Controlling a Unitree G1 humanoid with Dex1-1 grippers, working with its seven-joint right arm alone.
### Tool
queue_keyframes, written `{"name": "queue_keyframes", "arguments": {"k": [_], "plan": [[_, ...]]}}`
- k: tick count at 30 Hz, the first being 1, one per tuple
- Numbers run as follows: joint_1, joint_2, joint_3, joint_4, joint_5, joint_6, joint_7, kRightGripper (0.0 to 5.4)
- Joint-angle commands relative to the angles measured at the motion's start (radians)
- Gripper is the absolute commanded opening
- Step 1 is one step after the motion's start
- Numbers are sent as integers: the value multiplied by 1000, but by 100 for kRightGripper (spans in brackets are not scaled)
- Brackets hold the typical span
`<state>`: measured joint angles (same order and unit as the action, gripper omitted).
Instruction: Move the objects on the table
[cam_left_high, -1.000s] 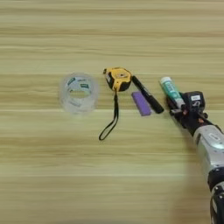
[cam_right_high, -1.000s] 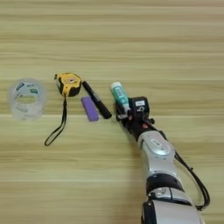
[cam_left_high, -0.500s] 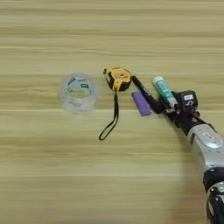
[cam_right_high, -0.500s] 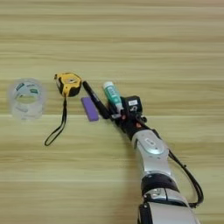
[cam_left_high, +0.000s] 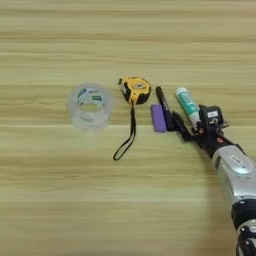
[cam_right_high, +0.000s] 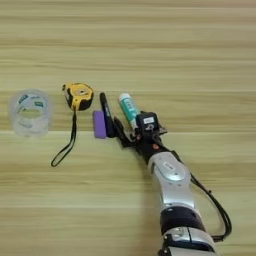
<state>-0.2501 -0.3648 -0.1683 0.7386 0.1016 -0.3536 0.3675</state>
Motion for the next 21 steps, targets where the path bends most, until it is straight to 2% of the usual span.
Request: {"name": "queue_keyframes", "arguments": {"k": [1, 7, 14, 21], "plan": [[-29, -20, -10, -151, 4, 26, -24, 472], [-5, -20, -16, -240, 5, 64, -28, 536], [9, -13, -15, -319, 5, 93, -29, 536], [-9, 14, 27, -346, -15, 103, -17, 536]]}}
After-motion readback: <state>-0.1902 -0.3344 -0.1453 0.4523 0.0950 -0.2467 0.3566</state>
